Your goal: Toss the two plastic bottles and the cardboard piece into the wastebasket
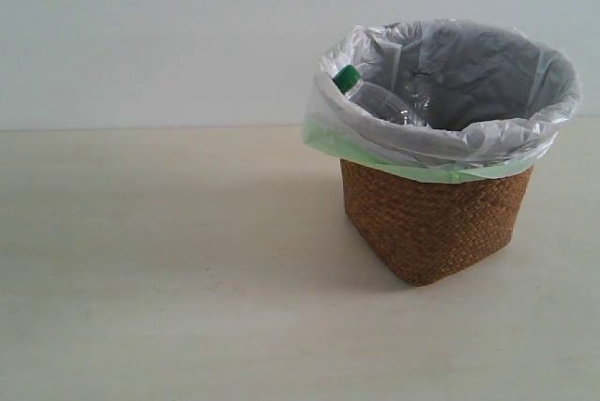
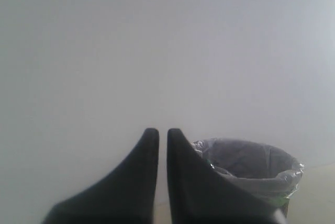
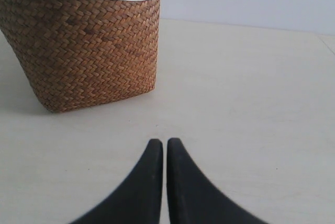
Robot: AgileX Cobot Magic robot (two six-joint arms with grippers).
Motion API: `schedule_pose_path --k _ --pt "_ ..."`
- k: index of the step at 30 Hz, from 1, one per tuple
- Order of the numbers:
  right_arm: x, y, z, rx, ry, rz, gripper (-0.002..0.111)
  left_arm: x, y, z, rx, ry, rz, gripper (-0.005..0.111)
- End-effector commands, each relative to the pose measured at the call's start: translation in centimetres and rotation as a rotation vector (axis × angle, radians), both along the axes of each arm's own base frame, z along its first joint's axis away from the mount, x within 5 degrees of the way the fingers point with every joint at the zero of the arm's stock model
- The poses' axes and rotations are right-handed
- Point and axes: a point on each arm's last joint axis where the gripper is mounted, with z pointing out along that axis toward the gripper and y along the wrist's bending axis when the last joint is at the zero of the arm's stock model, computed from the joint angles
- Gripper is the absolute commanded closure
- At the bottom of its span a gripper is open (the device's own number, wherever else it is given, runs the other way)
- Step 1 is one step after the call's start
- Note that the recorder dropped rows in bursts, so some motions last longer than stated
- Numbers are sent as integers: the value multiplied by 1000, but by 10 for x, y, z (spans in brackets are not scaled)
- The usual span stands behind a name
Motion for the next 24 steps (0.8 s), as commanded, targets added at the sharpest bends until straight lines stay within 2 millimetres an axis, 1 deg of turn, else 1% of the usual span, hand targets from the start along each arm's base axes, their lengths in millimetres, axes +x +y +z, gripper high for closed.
schedule_pose_path --k 1,16,20,24 --pt "0 0 1 0 -10 -4 108 0 0 -2 -3 8 -3 101" --pt "0 0 1 0 -10 -4 108 0 0 -3 -1 10 -1 101" --pt "0 0 1 0 -10 -4 108 4 0 -9 56 7 49 101" --pt "0 0 1 0 -10 -4 108 10 1 -18 -22 62 124 101"
